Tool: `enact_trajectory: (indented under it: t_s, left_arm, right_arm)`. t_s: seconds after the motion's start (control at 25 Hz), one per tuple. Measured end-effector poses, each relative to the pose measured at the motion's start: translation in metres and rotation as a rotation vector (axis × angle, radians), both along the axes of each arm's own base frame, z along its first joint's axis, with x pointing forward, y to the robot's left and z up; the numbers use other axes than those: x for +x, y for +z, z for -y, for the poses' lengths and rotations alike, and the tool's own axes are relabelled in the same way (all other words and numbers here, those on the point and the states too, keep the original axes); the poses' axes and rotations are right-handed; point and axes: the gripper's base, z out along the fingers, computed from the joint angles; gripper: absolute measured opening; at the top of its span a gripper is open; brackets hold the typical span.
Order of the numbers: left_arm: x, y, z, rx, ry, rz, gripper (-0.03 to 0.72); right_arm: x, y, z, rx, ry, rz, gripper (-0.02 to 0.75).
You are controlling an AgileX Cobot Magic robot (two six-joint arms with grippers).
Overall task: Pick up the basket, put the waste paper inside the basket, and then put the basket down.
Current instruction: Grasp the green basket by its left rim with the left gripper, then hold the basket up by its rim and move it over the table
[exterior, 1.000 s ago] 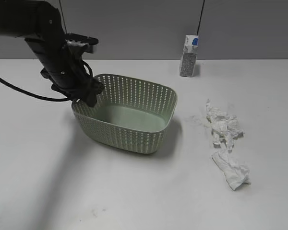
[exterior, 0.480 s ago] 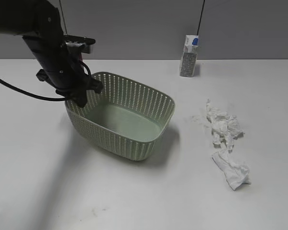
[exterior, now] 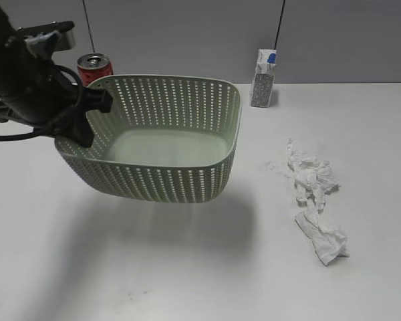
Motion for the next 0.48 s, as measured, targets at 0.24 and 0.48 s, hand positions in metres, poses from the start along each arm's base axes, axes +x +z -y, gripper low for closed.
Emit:
enact_trajectory:
  t_s: [0.24, 0.48]
  left_arm:
    - [-0.039, -0.004, -0.018, -0.018, 0.064, 0.001, 0.005]
    - [-0.049, -0.025, -0.023, -0.016, 0.118, -0.025, 0.005]
  right_arm:
    - [0.000, 0.000, 0.000, 0.000, 0.000, 0.000, 0.519]
    - [0.008, 0.010, -0.002, -0.006, 0.014, 0.003, 0.519]
